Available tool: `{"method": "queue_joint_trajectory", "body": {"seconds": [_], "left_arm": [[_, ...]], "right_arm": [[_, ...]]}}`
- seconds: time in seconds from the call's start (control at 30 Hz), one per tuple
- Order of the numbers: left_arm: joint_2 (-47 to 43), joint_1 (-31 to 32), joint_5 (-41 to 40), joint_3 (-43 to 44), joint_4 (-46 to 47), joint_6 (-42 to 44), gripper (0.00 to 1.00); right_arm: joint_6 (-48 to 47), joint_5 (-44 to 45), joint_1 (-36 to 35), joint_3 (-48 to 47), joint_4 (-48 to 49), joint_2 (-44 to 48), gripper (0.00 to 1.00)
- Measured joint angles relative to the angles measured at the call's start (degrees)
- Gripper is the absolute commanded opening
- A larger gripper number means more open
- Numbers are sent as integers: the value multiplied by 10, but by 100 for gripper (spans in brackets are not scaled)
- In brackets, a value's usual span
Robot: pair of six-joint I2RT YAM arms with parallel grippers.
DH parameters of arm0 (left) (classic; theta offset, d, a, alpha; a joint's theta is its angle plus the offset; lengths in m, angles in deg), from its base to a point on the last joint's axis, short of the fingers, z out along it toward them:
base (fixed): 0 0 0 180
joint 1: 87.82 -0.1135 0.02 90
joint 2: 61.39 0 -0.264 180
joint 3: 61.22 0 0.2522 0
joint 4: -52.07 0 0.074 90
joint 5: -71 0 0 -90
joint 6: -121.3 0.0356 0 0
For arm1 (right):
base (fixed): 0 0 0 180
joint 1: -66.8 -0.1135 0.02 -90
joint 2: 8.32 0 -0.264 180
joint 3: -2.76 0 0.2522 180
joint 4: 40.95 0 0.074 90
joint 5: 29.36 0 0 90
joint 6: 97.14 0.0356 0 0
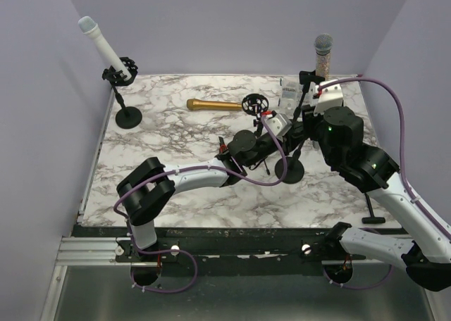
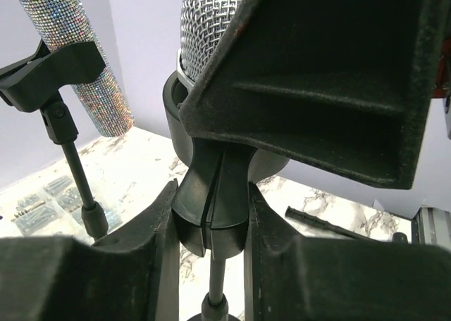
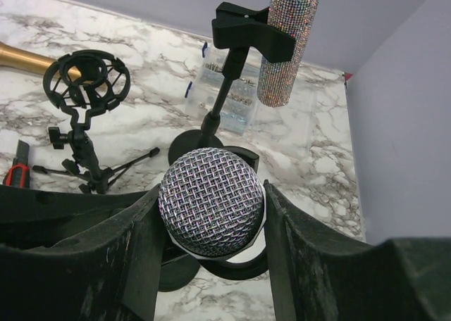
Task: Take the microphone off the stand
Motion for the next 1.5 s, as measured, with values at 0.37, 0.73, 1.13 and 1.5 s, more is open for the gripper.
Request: {"method": "queue_joint_trajectory", "body": {"seconds": [0.37,0.73,1.13,1.5], "left_arm": [[0,-3,2,0,-5,2,0],[0,-5,9,8,-20,-4,0],[-1,-9,16,30,-67,-15,0],[-8,-14,17,42,-117,-46,81]], "right_arm": [[-9,-3,0,-13,7,-4,9],[-17,10,0,-154,25,-11,1],[5,-1,-1,-174,95,70,1],[16,-17,-1,-215,144,86,1]]}}
